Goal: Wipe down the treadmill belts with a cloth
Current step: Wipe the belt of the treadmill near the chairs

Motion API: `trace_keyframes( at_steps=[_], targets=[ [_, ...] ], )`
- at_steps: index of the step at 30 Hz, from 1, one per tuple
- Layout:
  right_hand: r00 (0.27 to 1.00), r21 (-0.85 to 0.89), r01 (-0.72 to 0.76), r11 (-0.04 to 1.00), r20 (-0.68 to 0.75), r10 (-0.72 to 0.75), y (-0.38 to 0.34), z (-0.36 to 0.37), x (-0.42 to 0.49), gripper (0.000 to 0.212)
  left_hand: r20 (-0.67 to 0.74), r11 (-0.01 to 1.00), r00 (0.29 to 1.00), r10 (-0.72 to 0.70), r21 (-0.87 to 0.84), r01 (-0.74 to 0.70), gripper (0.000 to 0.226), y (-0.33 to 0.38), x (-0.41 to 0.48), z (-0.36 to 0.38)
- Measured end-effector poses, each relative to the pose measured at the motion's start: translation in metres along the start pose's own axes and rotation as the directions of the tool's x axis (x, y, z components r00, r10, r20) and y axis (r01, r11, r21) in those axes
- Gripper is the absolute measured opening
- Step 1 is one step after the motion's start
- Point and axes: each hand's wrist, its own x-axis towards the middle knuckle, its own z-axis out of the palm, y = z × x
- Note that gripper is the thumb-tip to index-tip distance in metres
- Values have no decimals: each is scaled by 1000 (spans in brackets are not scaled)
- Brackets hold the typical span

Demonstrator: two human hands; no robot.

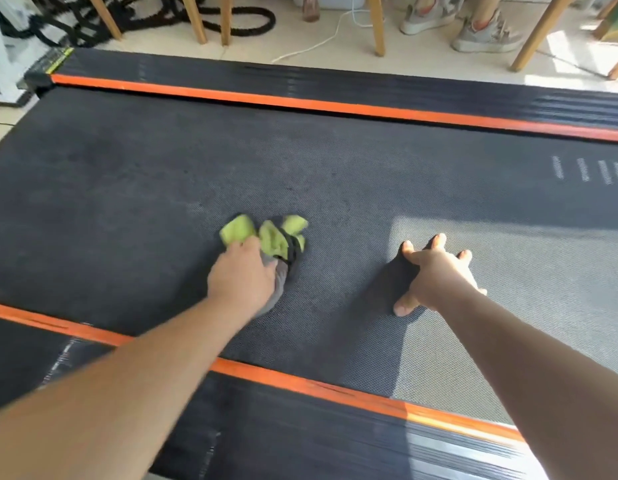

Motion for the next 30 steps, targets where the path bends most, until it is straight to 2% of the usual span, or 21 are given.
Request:
trace_keyframes(
  at_steps=[1, 2, 4, 6, 7, 8, 9, 11, 12, 13, 15, 18, 19, 20, 21, 23, 24, 25, 26, 28, 30],
  targets=[
    [1000, 0, 1, 1000, 2, -1, 0, 0, 0, 141, -35, 999, 998, -48, 2, 48, 36, 12, -8, 8],
    [1000, -2, 2, 1000, 2, -2, 0, -1, -1, 141, -33, 1000, 999, -10, 26, 11, 37, 25, -21, 16],
    [1000, 3, 11, 1000, -3, -11, 0, -2, -3, 139, 65, 971, 970, 236, 15, -237, 37, 47, -56, 23],
    [1000, -5, 18, 1000, -1, -18, 0, -1, -4, 139, 208, 858, 834, 511, -61, -510, 36, 48, -70, 17],
    [1000, -9, 13, 1000, -1, -13, 0, 0, -4, 139, 248, 790, 758, 603, -56, -610, 34, 41, -58, 11],
    [1000, -7, 9, 1000, -4, -9, 0, -1, -4, 139, 263, 757, 733, 627, 16, -653, 32, 33, -42, 10],
    [1000, -9, 10, 1000, -7, -10, 0, -2, -4, 139, 237, 793, 782, 576, 72, -605, 31, 27, -25, 9],
    [1000, -3, 10, 1000, -5, -10, 0, -1, -2, 139, 72, 970, 967, 244, -24, -243, 30, 20, -3, 6],
    [1000, -1, 1, 1000, 2, -1, 0, -1, -1, 140, 33, 994, 998, 49, -103, -45, 32, 25, -2, 9],
    [1000, -10, -12, 1000, 12, 12, 0, -1, 0, 142, 13, 994, 1000, -11, -105, 12, 34, 36, -7, 14],
    [1000, -26, -28, 999, 14, 28, -2, -2, 1, 144, 61, 985, 984, 169, -57, -166, 35, 62, -38, 27],
    [1000, 20, -14, 1000, -2, 14, 1, -3, 0, 135, 248, 820, 783, 570, -120, -559, 35, 75, -81, 25],
    [1000, 45, -14, 999, 4, 14, 1, -3, 0, 128, 259, 765, 725, 638, -106, -635, 33, 69, -72, 19],
    [1000, 56, -13, 998, 7, 13, 0, -4, 0, 124, 238, 737, 711, 662, -32, -675, 31, 61, -54, 20],
    [1000, 38, -14, 999, 8, 14, -1, -5, 1, 126, 204, 764, 753, 626, 32, -644, 28, 56, -36, 20],
    [999, 3, -21, 1000, 31, 20, -2, -6, 1, 139, 61, 945, 944, 325, -43, -323, 28, 46, -5, 18],
    [999, 1, -25, 1000, 44, 25, -2, -5, 2, 143, 13, 983, 992, 127, -133, -124, 30, 44, 3, 19],
    [998, -6, -29, 1000, 53, 29, -1, -3, 4, 144, -26, 989, 999, 24, -147, -28, 31, 49, 2, 23],
    [998, -6, -32, 999, 51, 32, 0, -3, 5, 145, -59, 996, 997, 45, -70, -50, 32, 55, -8, 29],
    [999, 7, -30, 1000, 39, 30, -1, -4, 4, 142, 34, 952, 952, 305, -46, -304, 32, 69, -49, 34],
    [999, 79, -37, 996, 19, 35, 0, -2, 6, 127, 187, 807, 785, 591, -139, -574, 31, 65, -84, 32]
  ],
)
